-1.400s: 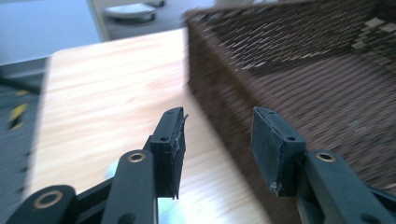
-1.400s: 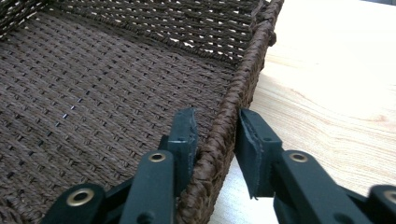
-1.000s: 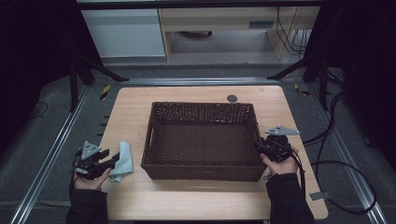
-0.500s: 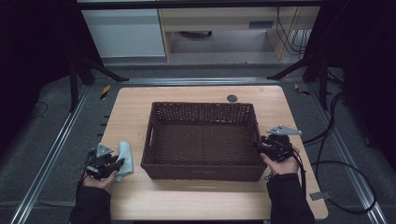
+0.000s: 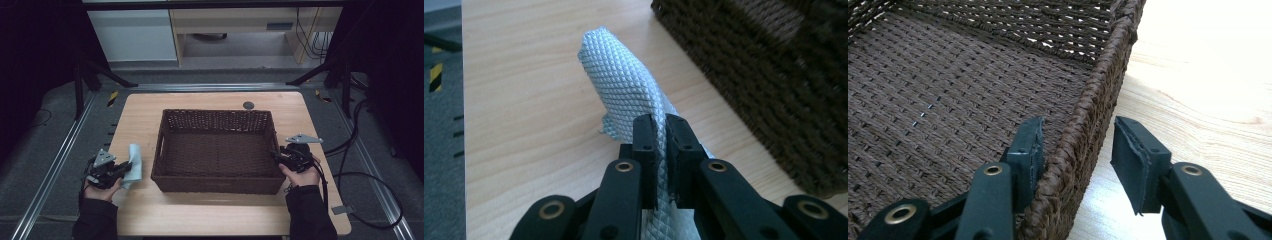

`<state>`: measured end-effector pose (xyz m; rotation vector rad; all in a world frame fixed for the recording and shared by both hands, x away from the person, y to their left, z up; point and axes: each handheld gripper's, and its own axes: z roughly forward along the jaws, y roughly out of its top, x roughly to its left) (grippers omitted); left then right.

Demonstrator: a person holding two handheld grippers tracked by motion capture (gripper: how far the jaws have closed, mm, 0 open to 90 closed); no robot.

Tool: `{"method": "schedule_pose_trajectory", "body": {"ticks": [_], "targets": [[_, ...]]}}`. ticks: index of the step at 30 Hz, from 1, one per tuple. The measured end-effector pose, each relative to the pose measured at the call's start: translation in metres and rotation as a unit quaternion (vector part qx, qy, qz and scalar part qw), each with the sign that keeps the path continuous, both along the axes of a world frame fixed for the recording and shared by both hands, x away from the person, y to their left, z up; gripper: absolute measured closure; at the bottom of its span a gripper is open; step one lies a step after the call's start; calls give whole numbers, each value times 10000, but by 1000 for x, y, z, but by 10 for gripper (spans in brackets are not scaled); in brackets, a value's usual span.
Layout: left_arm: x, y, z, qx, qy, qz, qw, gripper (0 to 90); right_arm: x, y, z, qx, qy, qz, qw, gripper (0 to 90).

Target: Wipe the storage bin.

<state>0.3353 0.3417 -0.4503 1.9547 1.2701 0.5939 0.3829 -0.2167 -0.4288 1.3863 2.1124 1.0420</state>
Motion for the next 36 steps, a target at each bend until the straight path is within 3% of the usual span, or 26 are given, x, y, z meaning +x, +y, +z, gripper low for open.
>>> {"method": "schedule_pose_trajectory", "body": {"ticks": [3,9,16,27,31,36], "targets": [[4,-2,6,-40,-97,5,9999,835,0,2,0,3,6,112,9999,641],[9,-7,16,-70,-251,0,9997,834,1,5,1,-100,-59,116,9999,696],[19,-10,27,-97,-417,-19,9991,834,1,9,1,-136,-125,252,9995,705],[47,-22,42,-248,-706,-69,9972,835,-6,13,2,-132,-87,487,9987,704],[62,-31,38,-187,-653,-158,9976,837,-6,13,1,-67,-84,468,9988,700],[77,-37,19,-2,-241,-312,9992,841,-6,12,1,-32,-86,480,9988,697]]}}
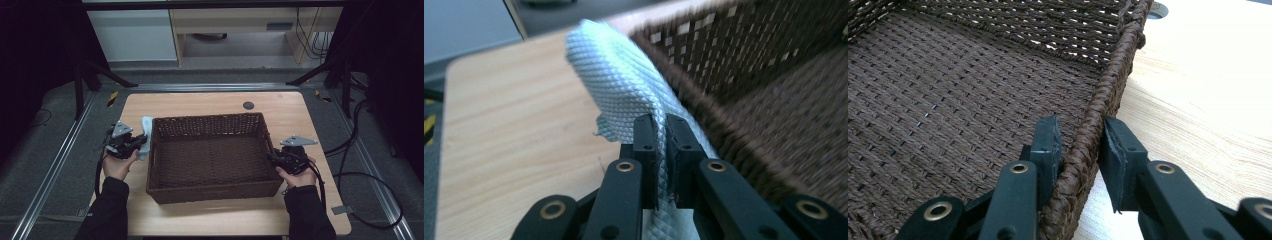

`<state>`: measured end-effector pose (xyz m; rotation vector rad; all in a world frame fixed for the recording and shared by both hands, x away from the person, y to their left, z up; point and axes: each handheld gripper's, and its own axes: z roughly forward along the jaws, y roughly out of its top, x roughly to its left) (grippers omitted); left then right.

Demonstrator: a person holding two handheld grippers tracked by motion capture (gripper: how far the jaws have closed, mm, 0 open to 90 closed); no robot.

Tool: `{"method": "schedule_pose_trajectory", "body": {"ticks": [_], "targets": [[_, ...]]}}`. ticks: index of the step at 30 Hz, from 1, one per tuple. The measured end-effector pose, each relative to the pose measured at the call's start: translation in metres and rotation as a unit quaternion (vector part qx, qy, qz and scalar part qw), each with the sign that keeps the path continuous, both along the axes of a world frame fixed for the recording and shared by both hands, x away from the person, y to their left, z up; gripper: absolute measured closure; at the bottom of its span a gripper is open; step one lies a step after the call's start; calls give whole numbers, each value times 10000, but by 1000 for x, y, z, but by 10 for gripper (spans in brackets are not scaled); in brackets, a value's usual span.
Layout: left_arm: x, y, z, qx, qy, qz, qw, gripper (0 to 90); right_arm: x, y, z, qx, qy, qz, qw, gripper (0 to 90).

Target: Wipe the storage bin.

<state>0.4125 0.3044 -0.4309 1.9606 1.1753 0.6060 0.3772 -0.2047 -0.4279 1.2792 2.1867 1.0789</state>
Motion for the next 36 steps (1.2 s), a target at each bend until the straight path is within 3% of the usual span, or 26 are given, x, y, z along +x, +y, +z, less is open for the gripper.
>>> {"method": "schedule_pose_trajectory", "body": {"ticks": [7,12,18,22,24,26,28,32,36], "targets": [[3,-1,-23,139,546,-174,9983,843,0,0,0,-14,-6,15,10000,695],[2,-3,-38,405,932,-239,9945,844,0,0,0,-34,-6,19,10000,695],[4,-4,-42,413,1112,-240,9926,843,1,0,0,1,9,10,10000,692],[1,1,-32,294,853,-180,9958,844,0,0,0,11,5,5,10000,692],[-4,6,-17,98,428,-103,9990,844,1,0,0,12,3,11,10000,691],[-8,10,-1,-210,65,-97,9997,845,1,0,0,12,-2,19,10000,691],[-10,10,11,-383,-143,-174,9990,845,1,0,0,25,-1,16,10000,691],[-12,5,20,-312,-364,-307,9984,845,1,0,0,28,-6,13,10000,690],[-11,5,16,-336,-261,-337,9985,845,1,-1,-1,46,-4,17,10000,689]]}}
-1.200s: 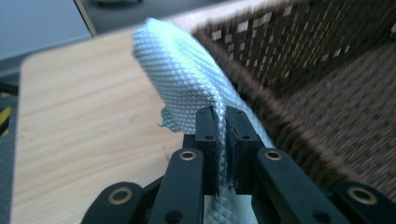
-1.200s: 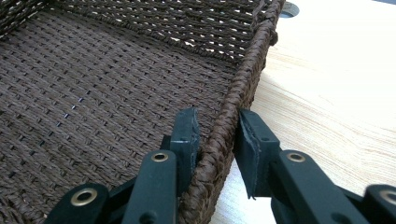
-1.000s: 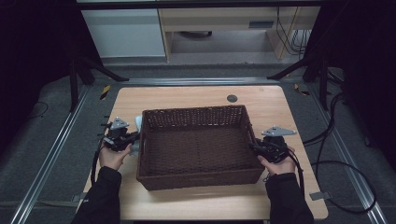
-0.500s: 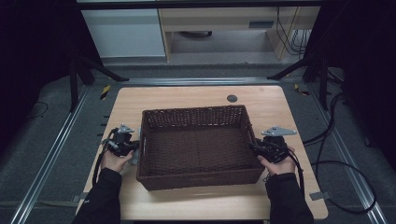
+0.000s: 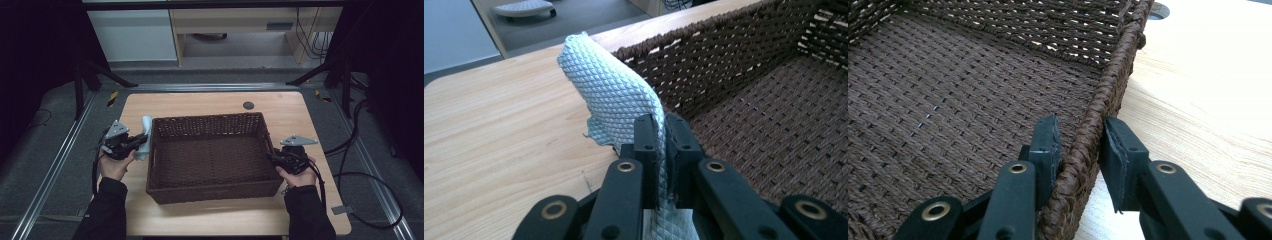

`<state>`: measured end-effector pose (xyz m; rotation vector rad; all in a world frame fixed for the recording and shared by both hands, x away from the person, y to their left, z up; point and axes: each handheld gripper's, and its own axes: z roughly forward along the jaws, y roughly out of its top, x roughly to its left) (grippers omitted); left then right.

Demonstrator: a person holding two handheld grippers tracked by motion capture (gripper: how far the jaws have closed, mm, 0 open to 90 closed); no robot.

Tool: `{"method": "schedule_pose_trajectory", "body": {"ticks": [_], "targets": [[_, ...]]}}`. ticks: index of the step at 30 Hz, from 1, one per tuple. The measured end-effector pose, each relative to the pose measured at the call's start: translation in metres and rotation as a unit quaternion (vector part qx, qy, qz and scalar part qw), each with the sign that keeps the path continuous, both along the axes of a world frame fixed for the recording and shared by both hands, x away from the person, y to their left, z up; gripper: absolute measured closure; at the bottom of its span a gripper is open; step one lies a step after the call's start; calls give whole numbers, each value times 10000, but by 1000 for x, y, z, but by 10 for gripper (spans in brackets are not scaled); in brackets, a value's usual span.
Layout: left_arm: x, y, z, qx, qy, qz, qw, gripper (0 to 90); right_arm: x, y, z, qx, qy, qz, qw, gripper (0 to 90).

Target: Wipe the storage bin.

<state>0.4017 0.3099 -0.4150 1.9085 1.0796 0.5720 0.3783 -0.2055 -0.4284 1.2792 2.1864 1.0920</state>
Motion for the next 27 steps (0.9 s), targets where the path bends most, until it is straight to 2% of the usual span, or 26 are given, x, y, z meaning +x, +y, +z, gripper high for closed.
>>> {"method": "schedule_pose_trajectory", "body": {"ticks": [4,8,9,10,13,16,18,21,22,26,27], "targets": [[4,1,-18,202,400,-25,9990,847,0,0,0,-19,4,-4,10000,691],[3,1,-36,199,800,-106,9965,849,0,0,0,-17,10,-19,10000,692],[3,0,-38,237,865,-124,9959,849,0,0,0,-13,8,-23,10000,692],[1,-3,-43,368,971,-157,9945,850,0,0,0,-13,10,-23,10000,692],[-2,-10,-52,588,1132,-227,9916,849,0,0,0,-24,10,-17,10000,693],[-4,-12,-55,647,1201,-285,9902,850,0,0,0,-14,19,-19,10000,692],[-5,-10,-54,609,1190,-285,9906,850,0,0,0,-19,10,-15,10000,692],[-7,-6,-48,440,1036,-229,9934,849,0,0,0,-9,17,-23,10000,693],[-9,-5,-44,391,912,-218,9948,849,0,0,0,-9,17,-26,10000,694],[-17,-3,-26,233,524,-257,9980,849,1,0,0,-3,18,-76,10000,701],[-21,-3,-19,212,354,-275,9988,849,1,1,0,-12,19,-87,10000,704]]}}
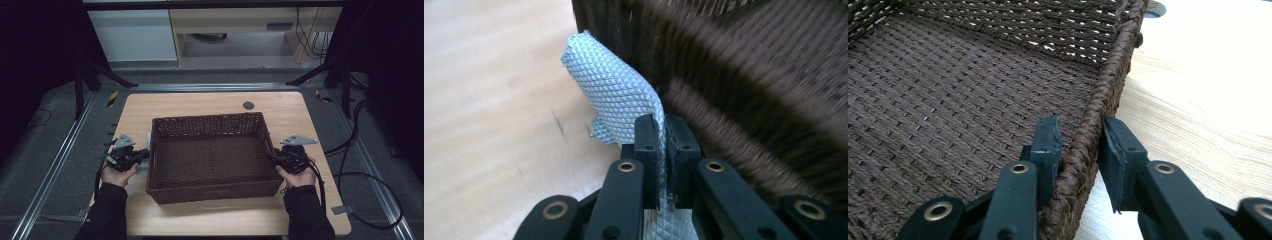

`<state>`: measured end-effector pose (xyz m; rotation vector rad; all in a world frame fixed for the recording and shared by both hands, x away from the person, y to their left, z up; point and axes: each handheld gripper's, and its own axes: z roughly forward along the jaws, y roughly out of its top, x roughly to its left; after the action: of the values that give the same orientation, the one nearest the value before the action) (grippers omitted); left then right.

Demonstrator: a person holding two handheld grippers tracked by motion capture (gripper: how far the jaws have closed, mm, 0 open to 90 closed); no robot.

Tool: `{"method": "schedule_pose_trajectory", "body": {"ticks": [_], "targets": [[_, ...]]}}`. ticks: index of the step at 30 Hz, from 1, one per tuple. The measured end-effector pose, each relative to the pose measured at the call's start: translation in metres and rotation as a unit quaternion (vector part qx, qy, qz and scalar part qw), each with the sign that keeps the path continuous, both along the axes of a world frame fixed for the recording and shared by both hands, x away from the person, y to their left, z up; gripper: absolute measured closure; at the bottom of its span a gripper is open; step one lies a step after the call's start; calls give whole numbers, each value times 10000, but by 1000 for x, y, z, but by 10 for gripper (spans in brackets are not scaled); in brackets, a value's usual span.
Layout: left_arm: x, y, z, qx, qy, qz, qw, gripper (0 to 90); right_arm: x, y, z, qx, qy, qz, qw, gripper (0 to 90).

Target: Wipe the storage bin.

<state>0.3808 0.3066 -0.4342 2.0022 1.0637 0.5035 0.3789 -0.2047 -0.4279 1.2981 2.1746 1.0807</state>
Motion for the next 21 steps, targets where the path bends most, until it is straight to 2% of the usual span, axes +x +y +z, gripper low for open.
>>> {"method": "schedule_pose_trajectory", "body": {"ticks": [1,5,9,12,15,17,21], "targets": [[-3,0,6,50,-147,-6,9999,849,0,1,0,-28,1,-21,10000,707],[-13,0,23,-50,-503,-161,9986,849,-1,1,1,-97,-31,-76,9999,714],[-17,-7,25,85,-514,-363,9980,849,-1,0,1,-165,-33,-224,9996,717],[-14,-11,18,126,-350,-464,9982,849,-1,-3,1,-174,-32,-367,9992,716],[-9,-15,6,223,-68,-527,9983,849,-1,-6,1,-140,-40,-418,9990,708],[-5,-18,-6,384,169,-580,9974,849,-1,-7,1,-60,-38,-413,9991,694],[-3,-20,-19,399,484,-615,9961,849,-1,-10,2,51,-126,-400,9991,619]]}}
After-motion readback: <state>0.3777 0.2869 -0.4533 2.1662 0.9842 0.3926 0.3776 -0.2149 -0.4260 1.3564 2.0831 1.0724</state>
